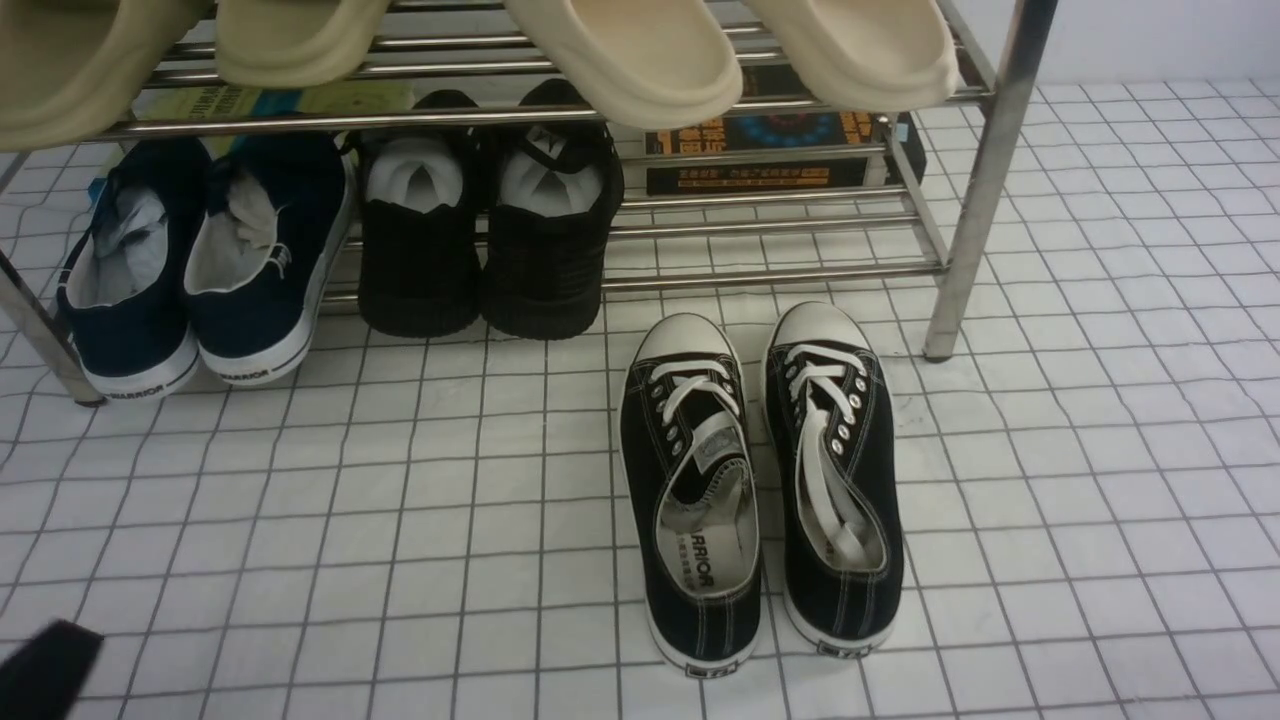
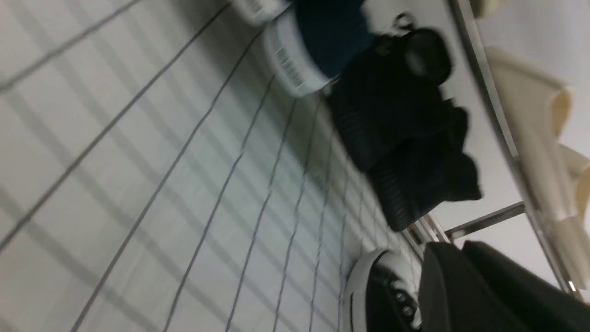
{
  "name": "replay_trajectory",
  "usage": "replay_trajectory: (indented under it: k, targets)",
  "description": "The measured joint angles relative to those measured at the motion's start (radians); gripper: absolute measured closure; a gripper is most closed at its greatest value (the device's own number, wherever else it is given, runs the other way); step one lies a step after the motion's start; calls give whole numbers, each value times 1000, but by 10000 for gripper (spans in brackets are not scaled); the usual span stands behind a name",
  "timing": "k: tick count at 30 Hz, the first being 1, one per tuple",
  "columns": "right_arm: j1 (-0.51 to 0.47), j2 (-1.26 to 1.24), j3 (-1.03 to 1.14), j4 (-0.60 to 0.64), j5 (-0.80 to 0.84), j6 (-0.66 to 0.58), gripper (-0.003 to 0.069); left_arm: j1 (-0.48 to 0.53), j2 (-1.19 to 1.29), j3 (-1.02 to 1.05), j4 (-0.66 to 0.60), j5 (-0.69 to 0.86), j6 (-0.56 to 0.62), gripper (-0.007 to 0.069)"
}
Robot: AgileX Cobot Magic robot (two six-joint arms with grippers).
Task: Take the shoes off the shelf with your hand from the white checkered tablecloth.
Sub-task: 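Grasp the leftmost shoe on the bottom shelf of the shoe rack with the left gripper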
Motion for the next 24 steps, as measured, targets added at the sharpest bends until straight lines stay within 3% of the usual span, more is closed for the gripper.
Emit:
replay_trajectory:
  k: [3,6,7,12,16,21,24]
  targets:
    - [0,0,0,0,0,0,457,0,63,-120,84,54,53,617]
    - [0,0,0,0,0,0,454,0,217,-289,197,221,100,623]
    - [0,-1,0,0,0,0,451,0,346,-383,292,383,127,623]
    - [0,-1,0,0,0,0,445,0,711,-531,526,751,177,622]
    - [0,-1,0,0,0,0,442,0,911,-573,661,731,129,612]
    - [0,-1,0,0,0,0,442,15,1088,-698,656,676,134,610]
    - [0,-1,0,0,0,0,442,117,1171,-828,578,681,207,610]
